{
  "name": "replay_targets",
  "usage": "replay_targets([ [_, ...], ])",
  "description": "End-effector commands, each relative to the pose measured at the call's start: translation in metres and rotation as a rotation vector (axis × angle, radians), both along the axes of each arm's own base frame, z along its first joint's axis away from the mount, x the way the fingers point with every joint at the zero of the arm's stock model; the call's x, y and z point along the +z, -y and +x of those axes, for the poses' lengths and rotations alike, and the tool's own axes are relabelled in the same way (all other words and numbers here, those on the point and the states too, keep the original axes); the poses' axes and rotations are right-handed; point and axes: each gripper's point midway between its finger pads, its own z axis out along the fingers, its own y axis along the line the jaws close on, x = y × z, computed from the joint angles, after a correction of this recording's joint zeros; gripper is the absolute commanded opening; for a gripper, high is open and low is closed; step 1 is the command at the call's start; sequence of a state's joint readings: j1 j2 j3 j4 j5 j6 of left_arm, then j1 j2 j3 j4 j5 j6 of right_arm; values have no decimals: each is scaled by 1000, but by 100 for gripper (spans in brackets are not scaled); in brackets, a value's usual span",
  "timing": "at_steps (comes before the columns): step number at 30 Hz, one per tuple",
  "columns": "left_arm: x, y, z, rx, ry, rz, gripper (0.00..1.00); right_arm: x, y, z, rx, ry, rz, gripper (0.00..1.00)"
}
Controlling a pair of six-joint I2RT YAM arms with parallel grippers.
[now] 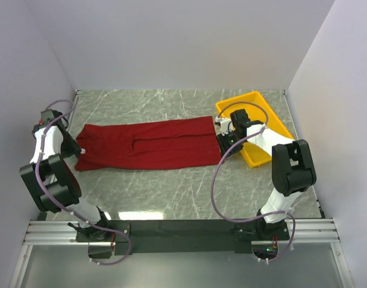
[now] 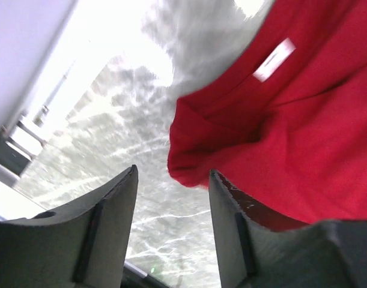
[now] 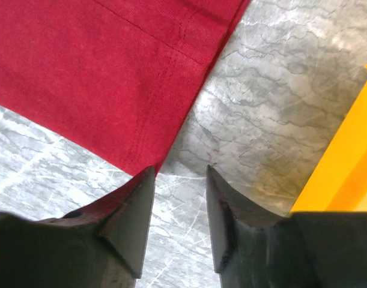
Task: Fold and stack the t-shirts
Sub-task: Fold the tshirt
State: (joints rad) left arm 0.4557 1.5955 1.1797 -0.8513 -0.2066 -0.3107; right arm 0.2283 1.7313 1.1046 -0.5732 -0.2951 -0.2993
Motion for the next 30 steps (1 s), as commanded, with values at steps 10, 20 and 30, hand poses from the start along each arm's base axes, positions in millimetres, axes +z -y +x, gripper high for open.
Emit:
replay_targets([
  [10,23,7,12,-64,91,-31,57,30,-7,17,31,114,45,52],
  [20,28,42,71,-212,280,-251,51,22,-20,15,75,88,110,52],
  [30,-13,66,137,-372,298,-340,49,19,-35,14,86,40,192,51],
])
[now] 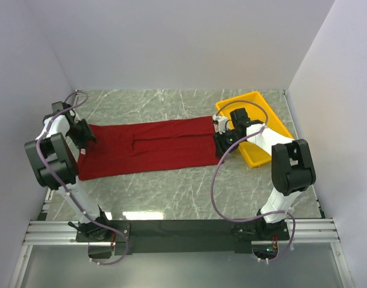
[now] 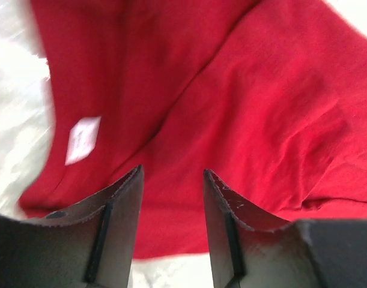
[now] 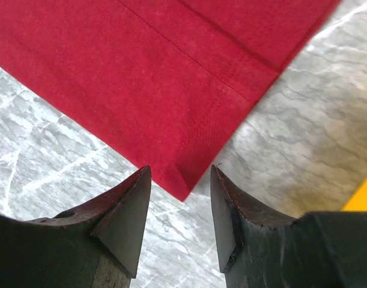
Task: Fold and stack the t-shirts
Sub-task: Fold the tshirt
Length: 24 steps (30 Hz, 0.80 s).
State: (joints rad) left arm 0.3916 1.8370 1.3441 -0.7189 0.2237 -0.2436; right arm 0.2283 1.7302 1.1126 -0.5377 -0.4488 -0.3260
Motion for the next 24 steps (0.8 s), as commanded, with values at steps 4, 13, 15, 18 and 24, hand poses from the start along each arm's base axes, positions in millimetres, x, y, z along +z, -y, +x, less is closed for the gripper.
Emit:
replay_targets([
  [4,-3,13,56,-152,82,40,48,9,-9,13,6,16,52,51],
  [13,-6,5,86,-193,95,139,48,9,-10,14,-2,-3,47,51],
  [15,-11,4,88,-208,78,160,48,7,-10,15,-4,-11,44,51],
  [18,-15,3,90,-227,58,179,47,6,-9,16,-6,-16,39,51],
  [24,-22,10,98,-269,45,156,41,5,-8,17,-11,-23,29,51],
])
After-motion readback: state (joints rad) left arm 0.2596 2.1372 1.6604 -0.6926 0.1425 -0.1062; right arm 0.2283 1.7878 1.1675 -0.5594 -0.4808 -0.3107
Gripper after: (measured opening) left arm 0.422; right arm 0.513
